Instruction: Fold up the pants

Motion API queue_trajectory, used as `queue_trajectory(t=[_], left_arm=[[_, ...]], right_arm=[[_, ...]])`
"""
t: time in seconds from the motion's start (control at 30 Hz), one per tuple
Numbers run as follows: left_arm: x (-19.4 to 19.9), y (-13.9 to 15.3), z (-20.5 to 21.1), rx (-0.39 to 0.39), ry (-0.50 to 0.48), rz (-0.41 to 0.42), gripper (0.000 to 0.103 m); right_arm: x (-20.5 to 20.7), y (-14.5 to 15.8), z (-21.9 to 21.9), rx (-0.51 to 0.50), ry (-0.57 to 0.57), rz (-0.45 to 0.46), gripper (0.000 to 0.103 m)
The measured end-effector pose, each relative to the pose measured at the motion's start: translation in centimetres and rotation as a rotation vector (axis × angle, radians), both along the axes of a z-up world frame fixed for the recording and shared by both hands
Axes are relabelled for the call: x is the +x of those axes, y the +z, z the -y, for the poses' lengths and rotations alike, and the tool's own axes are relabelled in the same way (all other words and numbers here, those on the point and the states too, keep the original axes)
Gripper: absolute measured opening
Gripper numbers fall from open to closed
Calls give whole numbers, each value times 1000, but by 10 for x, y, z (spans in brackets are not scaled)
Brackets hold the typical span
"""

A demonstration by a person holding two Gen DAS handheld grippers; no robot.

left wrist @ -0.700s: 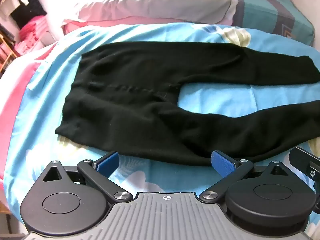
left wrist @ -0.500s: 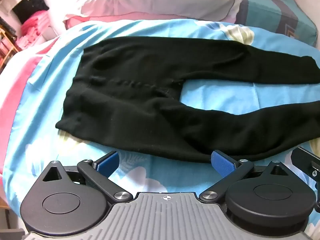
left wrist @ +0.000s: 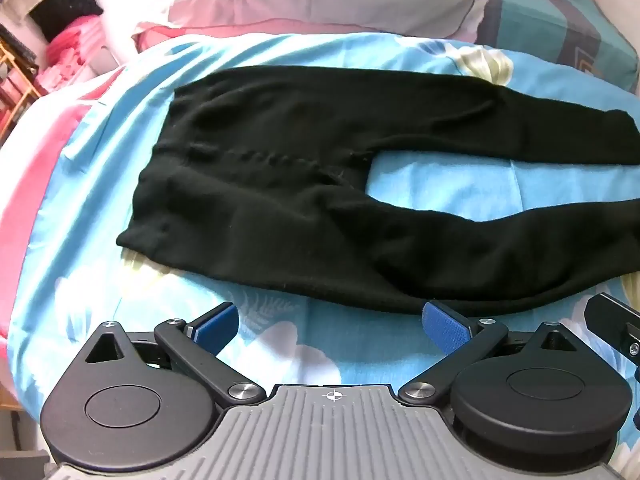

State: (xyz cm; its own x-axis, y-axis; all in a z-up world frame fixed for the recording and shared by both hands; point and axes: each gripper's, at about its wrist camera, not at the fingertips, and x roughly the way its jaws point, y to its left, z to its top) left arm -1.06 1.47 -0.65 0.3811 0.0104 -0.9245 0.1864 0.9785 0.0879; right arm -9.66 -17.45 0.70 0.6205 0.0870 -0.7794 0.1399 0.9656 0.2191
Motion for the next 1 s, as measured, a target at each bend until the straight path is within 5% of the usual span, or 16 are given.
queue_trajectory(t=[1.0], left_arm=[[2,7,-1,-6,13,14,103]], right_arm=[[0,5,-5,10,8,14,103]])
